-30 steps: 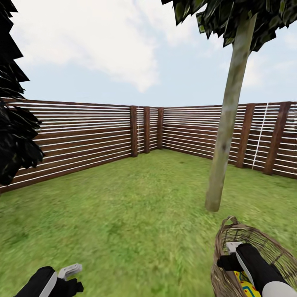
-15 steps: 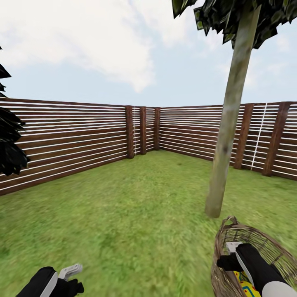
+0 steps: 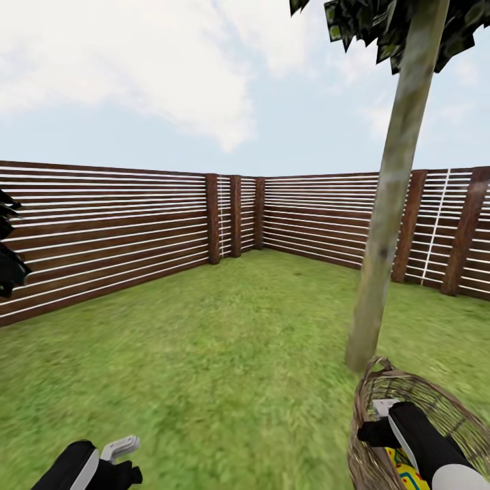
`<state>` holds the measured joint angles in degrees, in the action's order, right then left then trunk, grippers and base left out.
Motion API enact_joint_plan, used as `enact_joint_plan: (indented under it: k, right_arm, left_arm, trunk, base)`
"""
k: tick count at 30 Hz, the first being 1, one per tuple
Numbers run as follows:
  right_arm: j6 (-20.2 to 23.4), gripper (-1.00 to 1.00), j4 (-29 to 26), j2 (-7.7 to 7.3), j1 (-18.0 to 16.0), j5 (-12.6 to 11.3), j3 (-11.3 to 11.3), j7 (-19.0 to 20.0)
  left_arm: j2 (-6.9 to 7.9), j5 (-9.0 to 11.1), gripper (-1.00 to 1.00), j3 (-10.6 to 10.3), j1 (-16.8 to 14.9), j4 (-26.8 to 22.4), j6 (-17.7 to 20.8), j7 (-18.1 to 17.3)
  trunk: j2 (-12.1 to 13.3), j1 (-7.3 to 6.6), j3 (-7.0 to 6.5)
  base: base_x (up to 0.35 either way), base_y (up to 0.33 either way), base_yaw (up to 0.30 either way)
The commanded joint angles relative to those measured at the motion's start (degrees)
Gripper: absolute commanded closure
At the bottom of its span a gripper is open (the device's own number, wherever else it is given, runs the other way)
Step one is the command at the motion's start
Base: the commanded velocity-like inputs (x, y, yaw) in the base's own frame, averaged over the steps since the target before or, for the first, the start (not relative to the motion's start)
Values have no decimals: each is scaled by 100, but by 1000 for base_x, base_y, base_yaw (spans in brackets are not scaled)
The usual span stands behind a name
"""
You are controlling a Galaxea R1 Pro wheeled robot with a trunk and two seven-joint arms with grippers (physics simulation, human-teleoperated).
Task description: Take the three Easter eggs out of the wicker basket on the lawn in the garden, then place them on the lawn next to a single tree (choose any tree) so that all three eggs are next to the same tree and none are left in the basket.
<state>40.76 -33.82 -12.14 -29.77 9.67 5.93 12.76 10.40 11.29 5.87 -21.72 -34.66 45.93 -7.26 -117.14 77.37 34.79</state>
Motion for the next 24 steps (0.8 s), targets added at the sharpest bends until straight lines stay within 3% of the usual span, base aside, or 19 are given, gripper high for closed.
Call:
enact_joint_plan:
  k: [1, 6, 11, 24]
  right_arm:
    - [19, 100, -10, 2, -6, 70, 22, 25]
    - [19, 100, -10, 1, -7, 70, 22, 17]
    - [19, 100, -10, 1, -6, 70, 22, 16]
    - [19, 100, -10, 1, -5, 70, 22, 16]
  left_arm:
    - [-4, -4, -100, 20, -3, -5, 30, -21]
    - [-29, -2, -100, 27, -5, -4, 36, -13]
    - [-28, 4, -100, 28, -6, -4, 39, -12]
    - [-46, -4, -100, 28, -5, -12, 39, -12]
  trunk:
    - [-3, 3, 7]
    - [-3, 3, 7]
    - [-3, 3, 7]
    - [-525, 288, 240]
  base:
    - [340, -54, 0]
    - [309, -66, 0]
    - [24, -4, 0]
    - [0, 0, 0]
